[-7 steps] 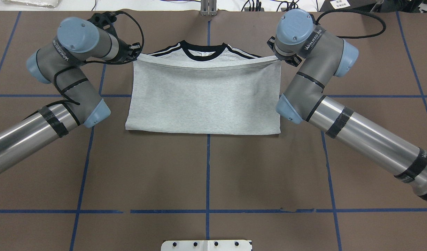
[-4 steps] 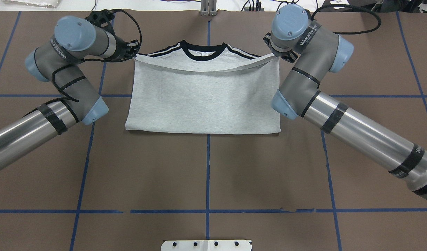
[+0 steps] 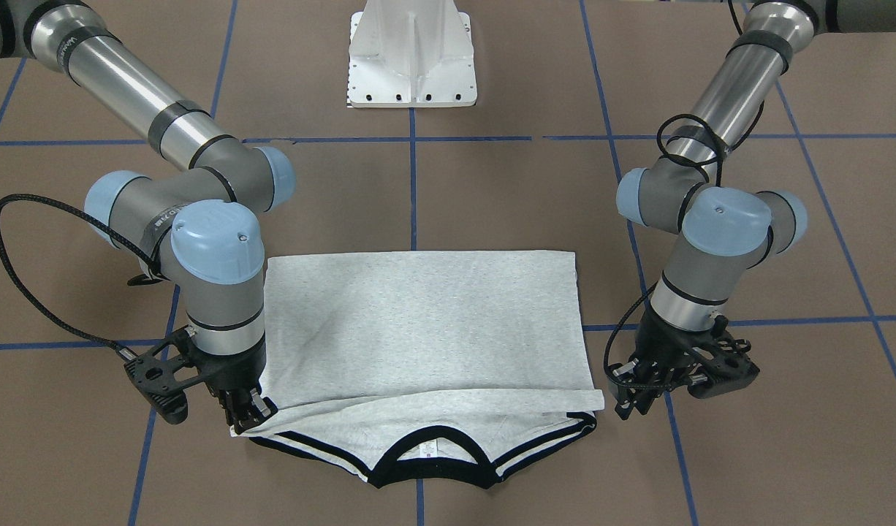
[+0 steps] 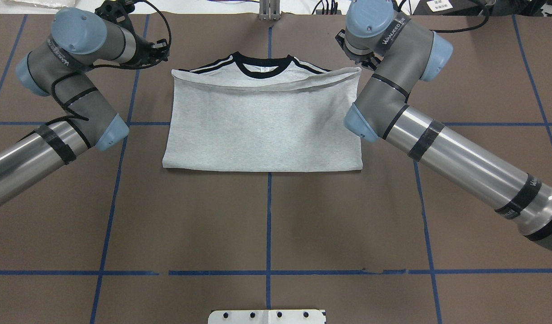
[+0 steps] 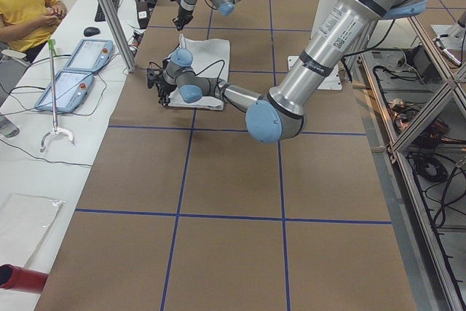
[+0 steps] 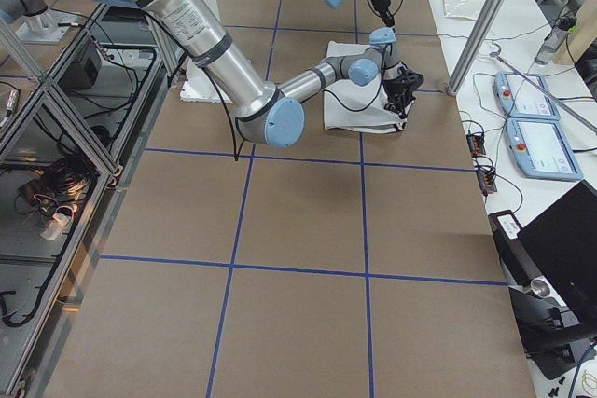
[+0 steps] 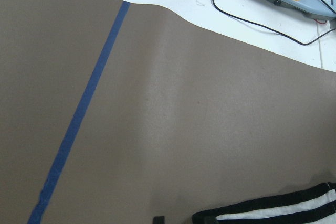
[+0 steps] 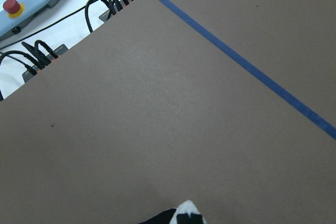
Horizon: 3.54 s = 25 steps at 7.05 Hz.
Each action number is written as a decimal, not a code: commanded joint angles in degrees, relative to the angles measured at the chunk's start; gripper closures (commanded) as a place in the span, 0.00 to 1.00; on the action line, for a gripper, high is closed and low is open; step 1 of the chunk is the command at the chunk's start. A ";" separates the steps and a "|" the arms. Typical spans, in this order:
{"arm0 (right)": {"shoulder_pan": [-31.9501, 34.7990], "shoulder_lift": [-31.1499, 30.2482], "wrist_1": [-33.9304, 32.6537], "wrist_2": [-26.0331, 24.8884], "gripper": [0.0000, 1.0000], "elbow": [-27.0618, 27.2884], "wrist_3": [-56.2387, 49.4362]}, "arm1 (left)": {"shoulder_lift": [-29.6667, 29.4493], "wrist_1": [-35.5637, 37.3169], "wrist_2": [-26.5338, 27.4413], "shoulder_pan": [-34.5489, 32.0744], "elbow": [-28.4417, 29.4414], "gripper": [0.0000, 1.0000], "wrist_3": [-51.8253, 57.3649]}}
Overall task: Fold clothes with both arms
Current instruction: 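Move the right gripper down to the side edge of the folded shirt, then grasp the shirt's side edge with right gripper and rotate it while left gripper approaches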
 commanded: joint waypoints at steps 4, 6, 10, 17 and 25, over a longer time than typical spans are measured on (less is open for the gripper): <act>-6.92 -18.35 -0.88 5.60 0.37 26.28 10.66 | 0.26 -0.37 -0.06 -0.26 -0.12 0.39 -0.03; -11.24 -24.15 0.26 4.64 0.35 28.68 12.19 | 0.52 -0.37 -0.06 -0.17 -0.20 0.39 -0.03; -16.34 -24.35 0.36 1.58 0.30 28.34 15.27 | 0.52 -0.37 0.03 -0.17 -0.20 0.39 -0.03; -17.59 -24.97 0.35 0.15 1.00 28.86 16.41 | 0.52 -0.37 0.12 -0.09 -0.11 0.39 -0.12; -28.79 -37.89 -4.47 13.58 1.00 53.54 23.13 | 5.95 0.60 -1.28 3.24 -11.77 0.39 -0.82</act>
